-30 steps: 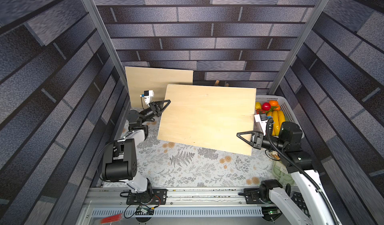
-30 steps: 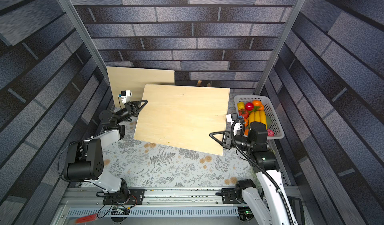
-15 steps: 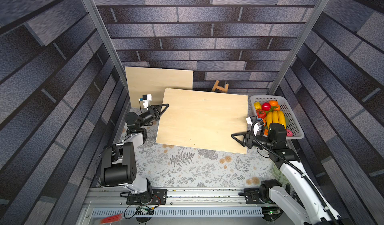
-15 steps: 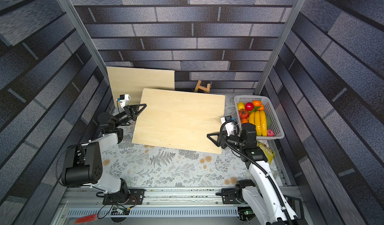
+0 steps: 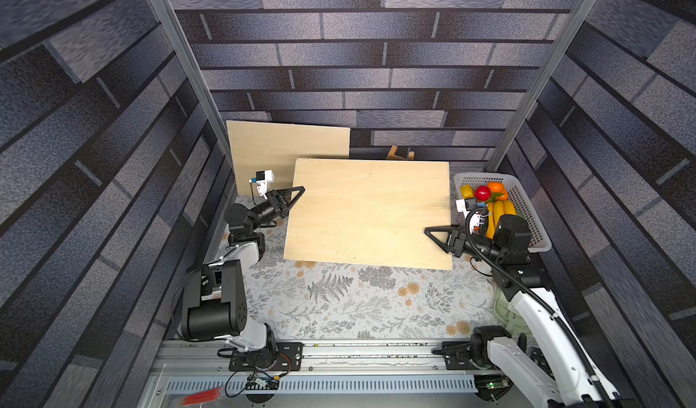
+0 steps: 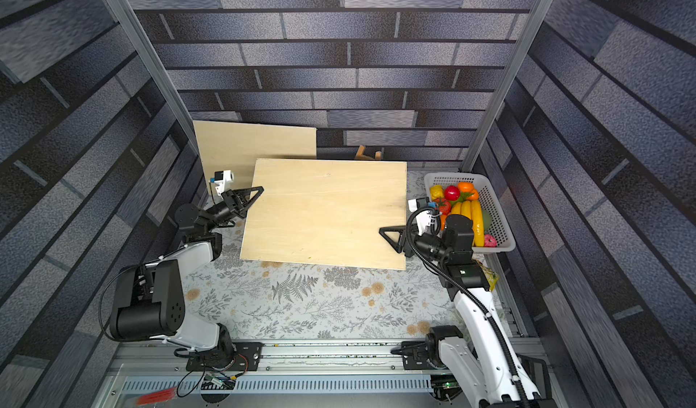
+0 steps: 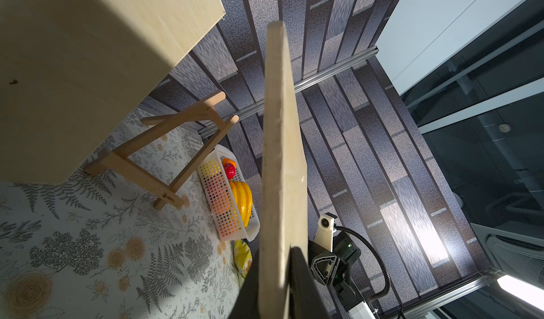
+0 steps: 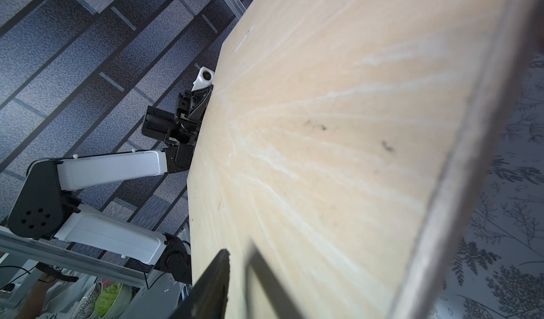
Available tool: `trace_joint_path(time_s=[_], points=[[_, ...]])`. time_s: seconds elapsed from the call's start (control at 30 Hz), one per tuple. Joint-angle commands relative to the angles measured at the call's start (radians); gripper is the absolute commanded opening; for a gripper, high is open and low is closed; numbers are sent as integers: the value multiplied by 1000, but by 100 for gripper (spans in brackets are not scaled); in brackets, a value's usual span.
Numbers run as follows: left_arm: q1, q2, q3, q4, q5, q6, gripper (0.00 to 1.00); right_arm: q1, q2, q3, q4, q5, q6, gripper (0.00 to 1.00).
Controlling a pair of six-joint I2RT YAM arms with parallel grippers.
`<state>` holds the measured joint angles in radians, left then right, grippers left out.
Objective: Assemble the easel
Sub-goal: Pick up the drawing board from the center of the board.
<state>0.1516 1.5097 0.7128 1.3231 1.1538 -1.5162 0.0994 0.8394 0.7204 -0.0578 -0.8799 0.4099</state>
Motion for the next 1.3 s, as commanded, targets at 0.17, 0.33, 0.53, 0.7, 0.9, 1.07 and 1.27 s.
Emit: trace_joint_path(time_s=[0.17,0.33,0.53,0.7,0.9,1.07,1.27], points=[[-72,-68,-28,75,288,72,0,21,67,175,513,-73,94,62],[-67,-77,-32,73,290,74,0,22,88,208,524,-96,135,61],[-55,-81,-27,71,291,74,0,22,86,244,464,-146,197,65],[-40,-80,-29,73,295,75,0,21,137,264,511,-253,420,64],[-26,-95,-44,57,300,79,0,18,180,243,632,-295,597,65],[-18,-100,-41,51,301,77,0,-14,206,312,624,-343,690,66],[-11,-90,-22,56,303,68,0,-44,207,400,514,-413,704,66]])
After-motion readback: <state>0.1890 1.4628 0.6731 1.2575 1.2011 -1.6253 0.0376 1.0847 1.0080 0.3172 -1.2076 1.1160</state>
